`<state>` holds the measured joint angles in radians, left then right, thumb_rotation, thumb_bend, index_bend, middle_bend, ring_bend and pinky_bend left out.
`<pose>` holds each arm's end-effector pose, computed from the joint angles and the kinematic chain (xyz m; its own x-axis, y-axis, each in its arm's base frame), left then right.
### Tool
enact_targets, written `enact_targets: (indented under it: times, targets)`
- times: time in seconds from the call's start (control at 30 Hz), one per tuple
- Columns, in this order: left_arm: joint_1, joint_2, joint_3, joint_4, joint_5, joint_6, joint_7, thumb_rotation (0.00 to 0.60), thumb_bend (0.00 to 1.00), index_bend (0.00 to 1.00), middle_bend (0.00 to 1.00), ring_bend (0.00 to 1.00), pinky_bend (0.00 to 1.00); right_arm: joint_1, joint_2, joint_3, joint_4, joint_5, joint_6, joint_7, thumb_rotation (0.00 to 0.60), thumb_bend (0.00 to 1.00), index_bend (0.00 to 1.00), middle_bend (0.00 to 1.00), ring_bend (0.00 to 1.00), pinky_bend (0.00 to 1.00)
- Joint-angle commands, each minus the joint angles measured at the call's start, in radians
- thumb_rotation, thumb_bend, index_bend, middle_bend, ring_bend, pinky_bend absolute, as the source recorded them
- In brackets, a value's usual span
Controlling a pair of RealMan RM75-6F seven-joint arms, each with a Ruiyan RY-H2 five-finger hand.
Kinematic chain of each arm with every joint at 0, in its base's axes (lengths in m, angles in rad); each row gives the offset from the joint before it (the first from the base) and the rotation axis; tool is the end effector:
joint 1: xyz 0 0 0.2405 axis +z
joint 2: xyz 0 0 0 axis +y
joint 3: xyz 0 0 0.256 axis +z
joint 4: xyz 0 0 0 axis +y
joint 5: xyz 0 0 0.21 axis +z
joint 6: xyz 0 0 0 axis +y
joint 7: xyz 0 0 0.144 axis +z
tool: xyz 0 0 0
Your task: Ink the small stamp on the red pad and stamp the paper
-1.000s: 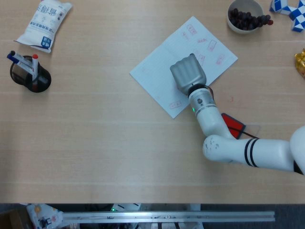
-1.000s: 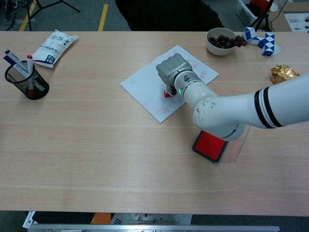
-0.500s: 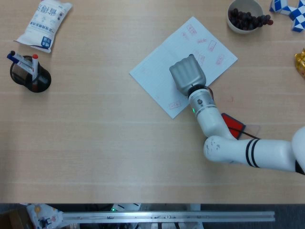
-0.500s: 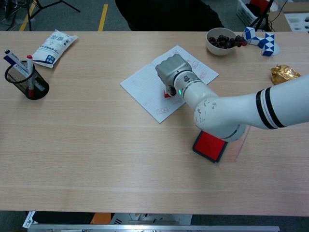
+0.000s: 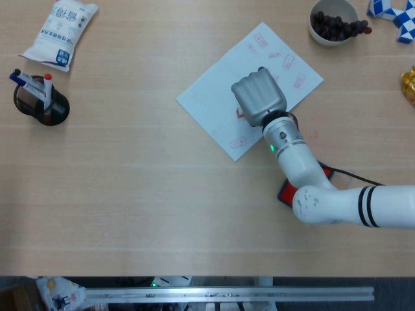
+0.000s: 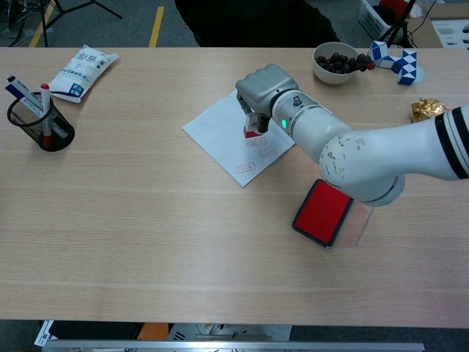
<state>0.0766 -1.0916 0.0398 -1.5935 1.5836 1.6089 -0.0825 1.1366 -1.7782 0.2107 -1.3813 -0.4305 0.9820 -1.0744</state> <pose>-0.3277 0.1109 0.1692 0.3636 0.0306 0.9310 0.9292 0.0596 -0.3648 -0.0559 -0.3681 -0.0881 0.7720 -0.2676 0.5765 -0.6324 -0.4142 0.6546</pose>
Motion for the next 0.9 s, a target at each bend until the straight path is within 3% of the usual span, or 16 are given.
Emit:
enact_targets:
  times: [0.03, 0.3, 0.9]
  targets:
    - [0.001, 0.001, 0.0, 0.0, 0.001, 0.002, -0.001, 0.6, 0.12, 0.0, 0.11, 0.13, 0.09, 0.004, 0.014, 0.001, -0.032, -0.003, 0.005, 0.008, 0.6, 0.35, 0.72, 0.55, 0.45, 0.39]
    - [0.005, 0.003, 0.001, 0.003, 0.002, 0.007, -0.005, 0.6, 0.12, 0.0, 0.11, 0.13, 0.09, 0.054, -0.027, -0.012, -0.033, 0.03, 0.021, -0.043, 0.6, 0.35, 0.73, 0.56, 0.45, 0.39]
    - [0.012, 0.003, 0.001, 0.027, -0.013, 0.002, -0.03, 0.6, 0.12, 0.0, 0.11, 0.13, 0.09, 0.119, -0.18, -0.027, 0.145, 0.116, -0.004, -0.122, 0.6, 0.35, 0.74, 0.56, 0.45, 0.39]
